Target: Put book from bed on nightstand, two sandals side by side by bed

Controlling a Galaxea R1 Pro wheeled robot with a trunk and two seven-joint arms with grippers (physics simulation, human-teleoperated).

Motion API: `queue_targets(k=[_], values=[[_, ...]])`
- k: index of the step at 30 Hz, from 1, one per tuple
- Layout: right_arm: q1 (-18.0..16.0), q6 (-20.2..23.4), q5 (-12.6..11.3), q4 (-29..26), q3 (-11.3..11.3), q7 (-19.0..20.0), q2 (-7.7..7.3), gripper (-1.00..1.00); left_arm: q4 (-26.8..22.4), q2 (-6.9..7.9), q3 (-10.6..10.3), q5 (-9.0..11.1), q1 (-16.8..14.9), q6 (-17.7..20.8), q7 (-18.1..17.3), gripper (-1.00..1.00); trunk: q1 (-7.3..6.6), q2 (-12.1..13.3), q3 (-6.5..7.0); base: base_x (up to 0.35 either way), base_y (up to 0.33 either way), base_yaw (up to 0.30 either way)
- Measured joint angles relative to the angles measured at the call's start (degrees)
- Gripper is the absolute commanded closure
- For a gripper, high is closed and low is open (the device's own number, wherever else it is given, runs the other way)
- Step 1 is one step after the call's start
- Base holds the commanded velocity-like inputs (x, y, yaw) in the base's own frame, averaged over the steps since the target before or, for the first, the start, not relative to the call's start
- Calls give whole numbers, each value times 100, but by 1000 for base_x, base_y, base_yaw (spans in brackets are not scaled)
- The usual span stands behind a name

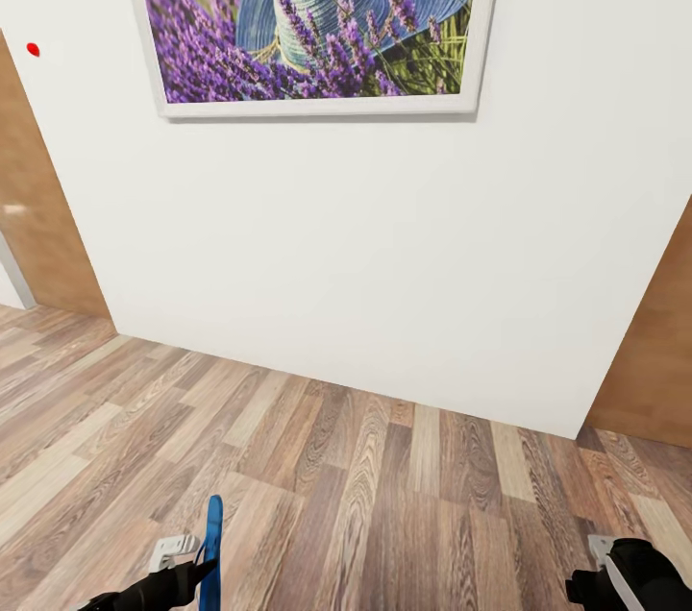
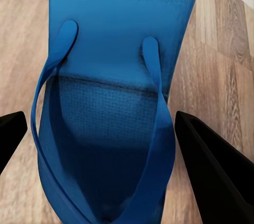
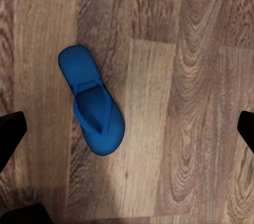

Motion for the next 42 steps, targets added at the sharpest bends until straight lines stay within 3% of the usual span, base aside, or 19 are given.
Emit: queue_targets(k=[22,37,42], values=[[0,0,-3,-8,-8,0,0,-100,-4,3,2,0,0,8,-8,100,0,0,0,0,0,0],[0,0,-1,-4,-5,0,8,-100,-8,10,-10,-4,0,10,-4,100,329,-600,-269,0,0,0],[0,0,2,-1,-8,-2,9,-100,-8,16,-5,-4,0,18,-12,100,343,-608,-380,0,0,0]])
